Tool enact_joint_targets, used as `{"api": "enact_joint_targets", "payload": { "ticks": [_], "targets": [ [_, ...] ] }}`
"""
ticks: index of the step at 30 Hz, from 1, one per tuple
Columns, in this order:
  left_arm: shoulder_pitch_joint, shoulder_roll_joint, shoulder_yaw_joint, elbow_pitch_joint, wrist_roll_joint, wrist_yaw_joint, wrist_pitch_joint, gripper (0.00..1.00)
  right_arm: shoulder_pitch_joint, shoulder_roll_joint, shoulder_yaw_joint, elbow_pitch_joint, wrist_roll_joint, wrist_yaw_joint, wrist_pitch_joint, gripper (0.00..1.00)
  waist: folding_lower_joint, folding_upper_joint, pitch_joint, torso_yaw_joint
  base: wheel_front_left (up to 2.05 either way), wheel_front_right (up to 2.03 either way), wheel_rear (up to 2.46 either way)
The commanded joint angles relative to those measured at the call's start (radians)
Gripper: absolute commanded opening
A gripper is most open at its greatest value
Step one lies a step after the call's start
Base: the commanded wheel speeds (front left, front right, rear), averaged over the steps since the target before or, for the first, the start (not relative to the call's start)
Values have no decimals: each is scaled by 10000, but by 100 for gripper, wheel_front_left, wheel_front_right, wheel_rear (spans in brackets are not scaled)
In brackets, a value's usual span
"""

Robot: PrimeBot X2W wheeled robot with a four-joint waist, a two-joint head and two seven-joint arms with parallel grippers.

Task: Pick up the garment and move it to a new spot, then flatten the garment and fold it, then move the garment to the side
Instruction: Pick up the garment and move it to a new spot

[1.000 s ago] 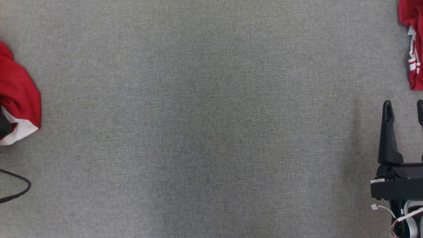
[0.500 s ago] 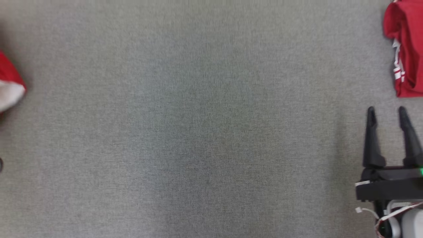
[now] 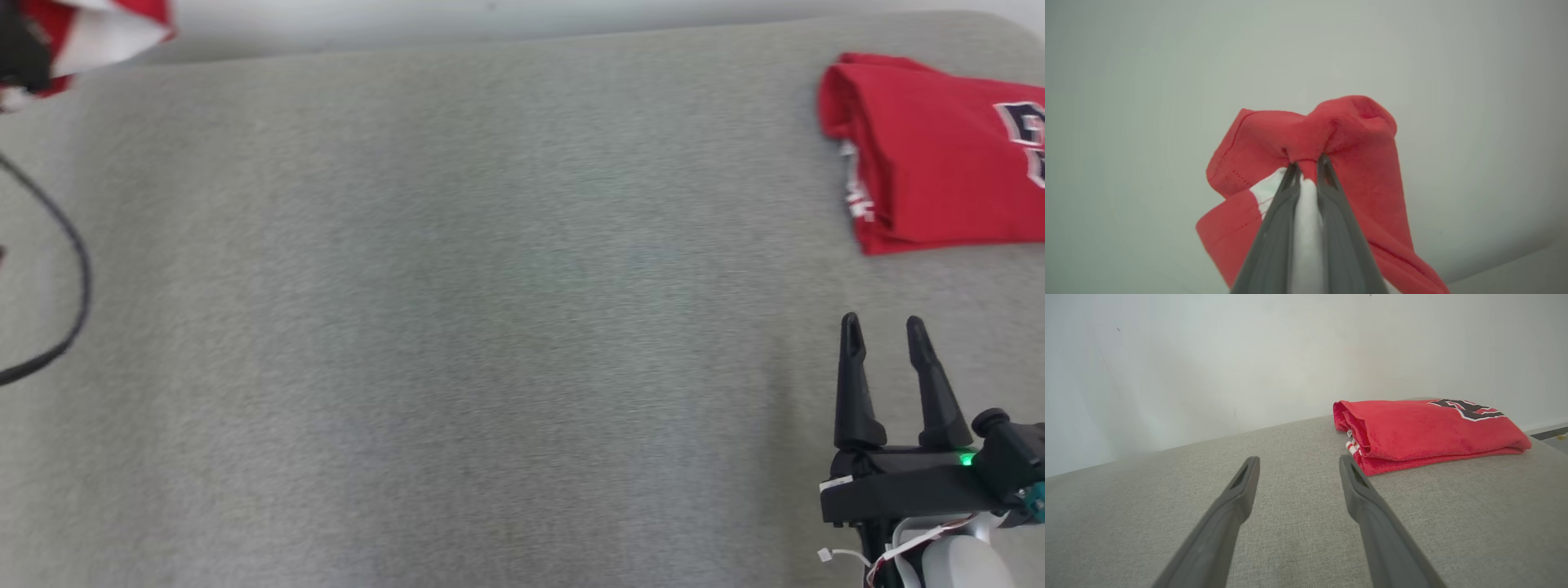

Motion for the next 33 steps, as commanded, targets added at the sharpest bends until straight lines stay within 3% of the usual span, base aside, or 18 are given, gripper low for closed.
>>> {"api": "enact_joint_targets", "payload": {
  "ticks": [1,9,18,26,33],
  "targets": [
    [1,-137,-64,-376,-33,60,178,0,112,55,40,116,94,-20,-100,100,1,0,-467,-749,0,0,0],
    [822,-872,-648,-2142,-102,369,1004,0,194,107,109,554,282,-20,-291,100,1,0,-727,-1598,0,0,0],
    [3187,-2054,-1326,-3478,-611,906,1187,0,334,126,32,773,393,-20,-354,100,1,0,-939,-1827,0,0,0],
    [5297,-2617,-1874,-2804,-822,1139,689,0,100,124,267,810,594,-20,-360,100,1,0,-869,-1833,0,0,0],
    [6343,-3063,-2635,-1522,-647,921,245,0,-6,125,356,852,584,-20,-362,100,1,0,-770,-1740,0,0,0]
  ]
}}
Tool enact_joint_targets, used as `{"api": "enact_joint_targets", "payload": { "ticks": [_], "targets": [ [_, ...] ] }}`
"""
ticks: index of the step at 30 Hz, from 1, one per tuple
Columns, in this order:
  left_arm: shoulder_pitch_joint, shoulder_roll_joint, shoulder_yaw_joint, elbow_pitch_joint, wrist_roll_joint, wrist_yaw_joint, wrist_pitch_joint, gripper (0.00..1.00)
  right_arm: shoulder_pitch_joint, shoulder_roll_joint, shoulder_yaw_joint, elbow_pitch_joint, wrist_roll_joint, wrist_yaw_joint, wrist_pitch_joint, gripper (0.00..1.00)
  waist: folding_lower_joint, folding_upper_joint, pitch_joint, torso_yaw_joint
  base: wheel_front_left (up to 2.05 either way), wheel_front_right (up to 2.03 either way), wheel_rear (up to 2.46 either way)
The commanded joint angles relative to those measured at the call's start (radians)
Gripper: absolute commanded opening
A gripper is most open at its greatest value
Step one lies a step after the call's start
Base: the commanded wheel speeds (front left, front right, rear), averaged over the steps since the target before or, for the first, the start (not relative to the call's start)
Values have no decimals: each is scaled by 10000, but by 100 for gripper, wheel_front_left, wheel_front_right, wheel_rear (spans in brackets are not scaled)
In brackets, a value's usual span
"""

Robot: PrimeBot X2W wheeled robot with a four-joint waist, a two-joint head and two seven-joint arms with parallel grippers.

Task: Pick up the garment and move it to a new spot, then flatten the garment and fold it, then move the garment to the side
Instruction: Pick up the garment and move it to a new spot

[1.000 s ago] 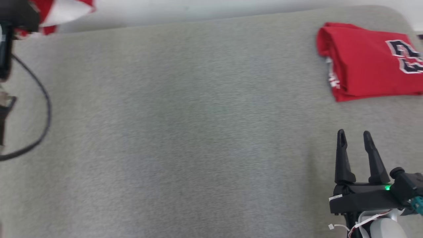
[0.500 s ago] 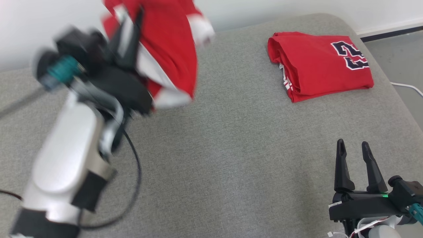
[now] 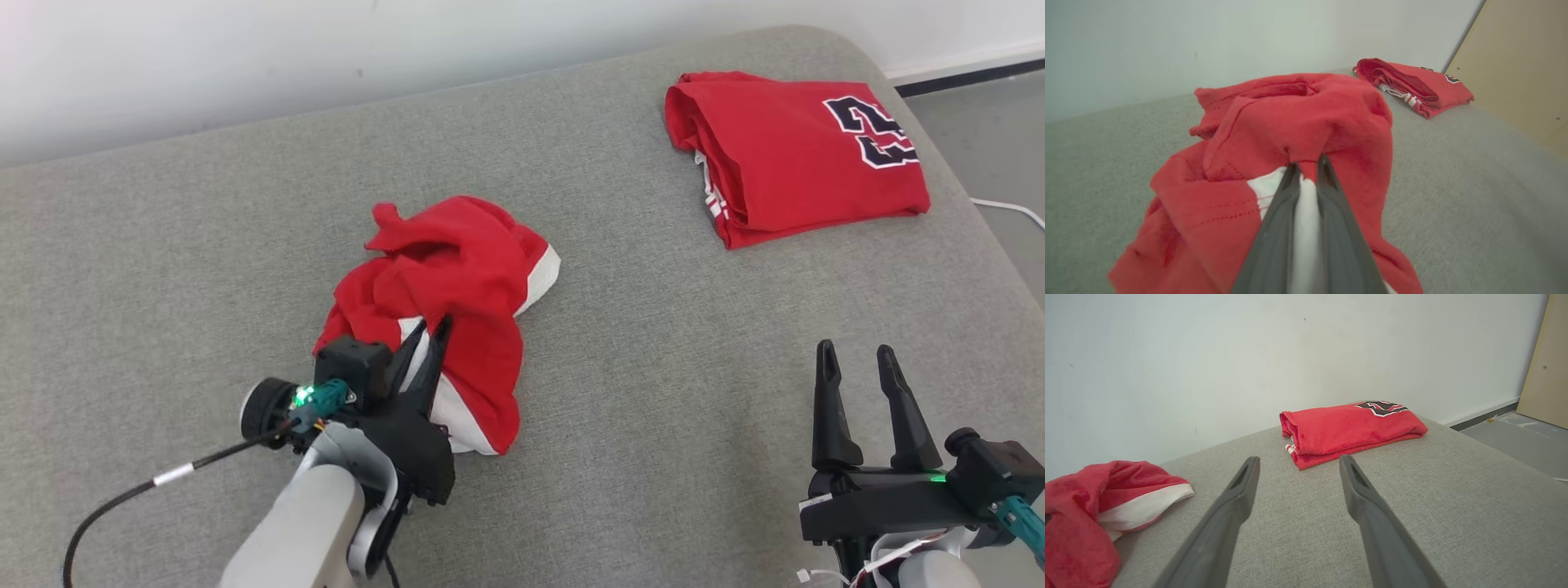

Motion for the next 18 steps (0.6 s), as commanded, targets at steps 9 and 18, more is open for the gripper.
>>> {"api": "enact_joint_targets", "payload": {
  "ticks": [9,18],
  "targets": [
    [-57,-563,-67,530,282,-107,-1329,100,156,11,-81,13,-274,-20,-43,100,1,0,-486,633,0,0,0],
    [845,-154,1149,-852,693,151,-1453,100,478,-25,-66,-31,-469,-20,-42,100,1,0,-1205,1511,0,0,0]
  ]
}}
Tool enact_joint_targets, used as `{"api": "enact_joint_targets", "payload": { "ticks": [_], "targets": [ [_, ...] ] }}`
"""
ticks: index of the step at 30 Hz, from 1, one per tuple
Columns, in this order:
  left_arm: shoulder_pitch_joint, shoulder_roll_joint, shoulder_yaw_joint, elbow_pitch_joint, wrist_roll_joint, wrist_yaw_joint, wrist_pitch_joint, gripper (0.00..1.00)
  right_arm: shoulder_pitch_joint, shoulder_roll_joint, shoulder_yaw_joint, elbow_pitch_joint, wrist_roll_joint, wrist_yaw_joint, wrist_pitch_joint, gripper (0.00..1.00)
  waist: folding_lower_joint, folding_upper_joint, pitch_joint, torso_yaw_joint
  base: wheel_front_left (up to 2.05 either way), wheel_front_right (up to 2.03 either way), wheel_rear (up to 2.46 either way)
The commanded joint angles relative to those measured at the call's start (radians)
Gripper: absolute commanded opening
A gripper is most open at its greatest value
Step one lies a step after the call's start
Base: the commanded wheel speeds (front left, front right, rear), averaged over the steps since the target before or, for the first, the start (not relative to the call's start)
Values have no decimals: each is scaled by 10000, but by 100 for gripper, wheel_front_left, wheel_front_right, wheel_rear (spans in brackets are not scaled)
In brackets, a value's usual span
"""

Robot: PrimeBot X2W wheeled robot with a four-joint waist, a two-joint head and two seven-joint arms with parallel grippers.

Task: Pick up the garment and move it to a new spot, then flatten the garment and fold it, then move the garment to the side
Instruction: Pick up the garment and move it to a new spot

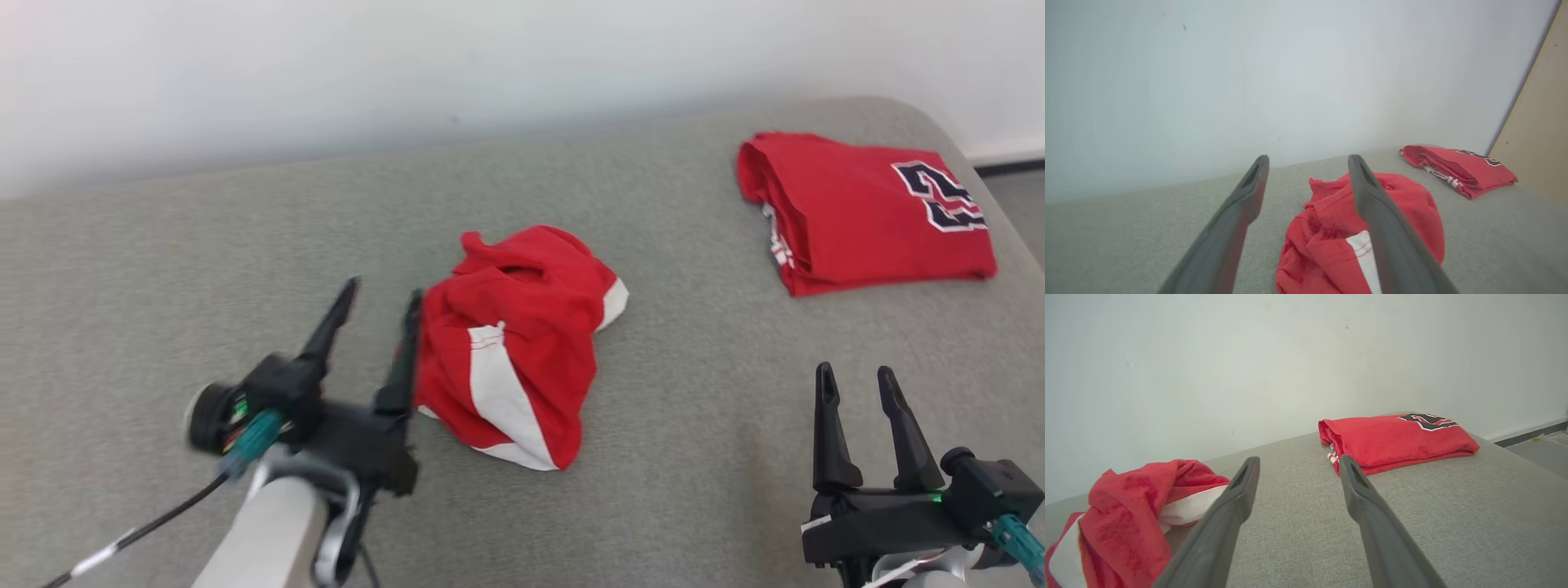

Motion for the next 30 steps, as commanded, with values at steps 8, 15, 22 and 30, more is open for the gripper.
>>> {"api": "enact_joint_targets", "payload": {
  "ticks": [8,15,22,30],
  "targets": [
    [2087,609,1647,-1685,726,134,-30,100,410,-285,168,-53,-66,-20,51,100,1,0,-1055,1161,0,0,0],
    [3668,724,2514,-2548,1021,91,-31,100,589,-406,302,-162,-57,-20,214,100,1,0,-1387,1395,0,0,0],
    [4995,427,3104,-3360,1334,72,-30,100,852,-438,297,-264,9,-20,288,100,1,0,-1440,1566,0,0,0],
    [5723,76,3610,-3629,1609,-198,-31,100,1127,-342,175,-325,56,-20,325,100,1,0,-1382,1711,0,0,0]
  ]
}}
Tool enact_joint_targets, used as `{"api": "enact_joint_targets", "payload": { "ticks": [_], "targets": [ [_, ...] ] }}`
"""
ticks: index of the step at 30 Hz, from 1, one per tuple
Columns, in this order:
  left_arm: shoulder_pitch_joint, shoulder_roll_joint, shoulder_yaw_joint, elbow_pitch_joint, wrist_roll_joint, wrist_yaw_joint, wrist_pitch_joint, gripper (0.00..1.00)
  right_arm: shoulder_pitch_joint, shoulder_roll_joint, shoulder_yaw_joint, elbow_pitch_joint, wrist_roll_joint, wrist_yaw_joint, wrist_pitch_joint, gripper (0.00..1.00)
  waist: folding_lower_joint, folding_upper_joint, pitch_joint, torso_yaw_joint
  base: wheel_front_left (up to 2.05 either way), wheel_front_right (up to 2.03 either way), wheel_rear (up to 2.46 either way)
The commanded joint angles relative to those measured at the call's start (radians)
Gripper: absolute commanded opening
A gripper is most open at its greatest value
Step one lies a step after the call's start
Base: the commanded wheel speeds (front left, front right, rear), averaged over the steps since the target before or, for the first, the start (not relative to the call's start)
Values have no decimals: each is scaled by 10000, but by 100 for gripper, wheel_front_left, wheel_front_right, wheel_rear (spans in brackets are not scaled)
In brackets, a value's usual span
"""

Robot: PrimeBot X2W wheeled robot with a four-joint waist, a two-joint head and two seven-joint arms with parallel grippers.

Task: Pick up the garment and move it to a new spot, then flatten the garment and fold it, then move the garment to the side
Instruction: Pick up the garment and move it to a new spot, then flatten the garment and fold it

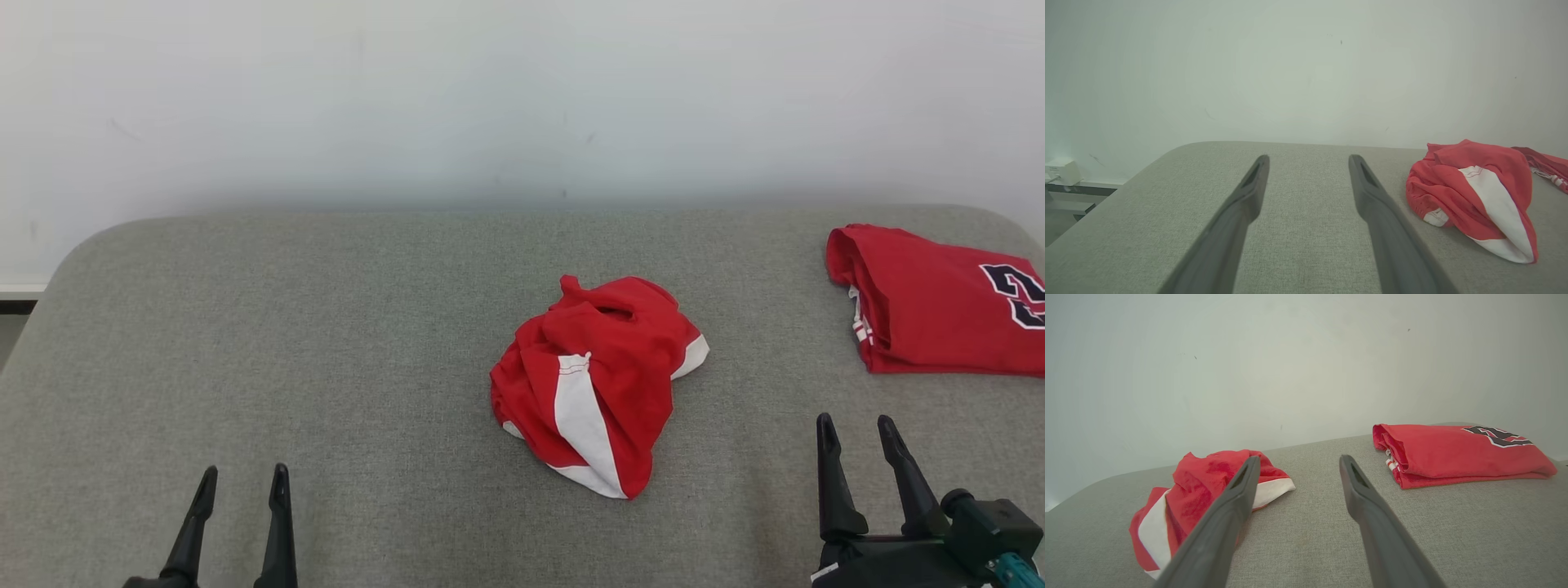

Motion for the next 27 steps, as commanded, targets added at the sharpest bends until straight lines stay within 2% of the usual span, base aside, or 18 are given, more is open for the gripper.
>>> {"api": "enact_joint_targets", "payload": {
  "ticks": [1,10,27],
  "targets": [
    [152,-68,92,-53,92,-62,-29,100,141,7,-35,-53,73,-20,-2,100,1,0,25,18,0,0,0],
    [324,-415,423,-67,436,-293,-29,100,190,61,-14,-81,54,-20,68,100,1,0,47,8,0,0,0],
    [250,-724,709,74,751,-629,-29,100,181,52,88,-46,75,-21,125,100,1,0,75,12,0,0,0]
  ]
}}
